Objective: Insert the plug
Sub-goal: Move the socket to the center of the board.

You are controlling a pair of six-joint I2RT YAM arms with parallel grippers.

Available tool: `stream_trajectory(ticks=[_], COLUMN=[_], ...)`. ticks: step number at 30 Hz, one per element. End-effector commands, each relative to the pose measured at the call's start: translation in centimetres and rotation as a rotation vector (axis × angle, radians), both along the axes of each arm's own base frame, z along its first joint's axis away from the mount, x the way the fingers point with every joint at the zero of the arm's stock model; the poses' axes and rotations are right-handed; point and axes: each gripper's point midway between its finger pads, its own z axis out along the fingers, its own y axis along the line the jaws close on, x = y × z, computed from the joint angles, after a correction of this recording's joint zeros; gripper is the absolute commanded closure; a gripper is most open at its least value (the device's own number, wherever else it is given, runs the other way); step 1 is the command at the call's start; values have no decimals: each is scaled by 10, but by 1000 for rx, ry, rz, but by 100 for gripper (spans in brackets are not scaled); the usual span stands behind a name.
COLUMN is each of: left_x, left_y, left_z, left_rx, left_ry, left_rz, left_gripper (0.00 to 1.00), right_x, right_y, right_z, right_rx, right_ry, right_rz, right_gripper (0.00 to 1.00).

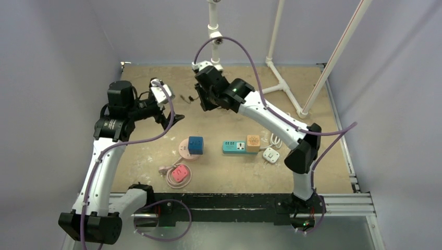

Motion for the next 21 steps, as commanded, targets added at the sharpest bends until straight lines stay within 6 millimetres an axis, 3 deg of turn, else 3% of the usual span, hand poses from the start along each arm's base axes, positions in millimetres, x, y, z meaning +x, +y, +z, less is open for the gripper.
stream_trajectory(ticks=[1, 6, 9, 12, 17, 21], left_x=[9, -17, -38, -60, -87, -83], left_y=[29, 29, 32, 35, 42, 45], left_z=[18, -55, -94, -123, -170, -196], left_rx=[94, 161, 259, 340, 503, 533], left_ry=[-209, -65, -72, -96, -88, -35], left_rz=[123, 60, -39, -138, -370, -440], left_gripper=[1, 1, 1, 1, 1, 2], right_x=[-11, -25, -40, -52, -57, -59], right_y=[-23, -7, 6, 11, 9, -5], right_z=[-5, -39, -59, -85, -108, -114], right_rx=[-39, -70, -42, -57, -98, -134], right_ry=[35, 123, 209, 299, 357, 361], right_rz=[-168, -188, -176, -186, -238, -296], right_gripper=[100, 100, 100, 100, 100, 100])
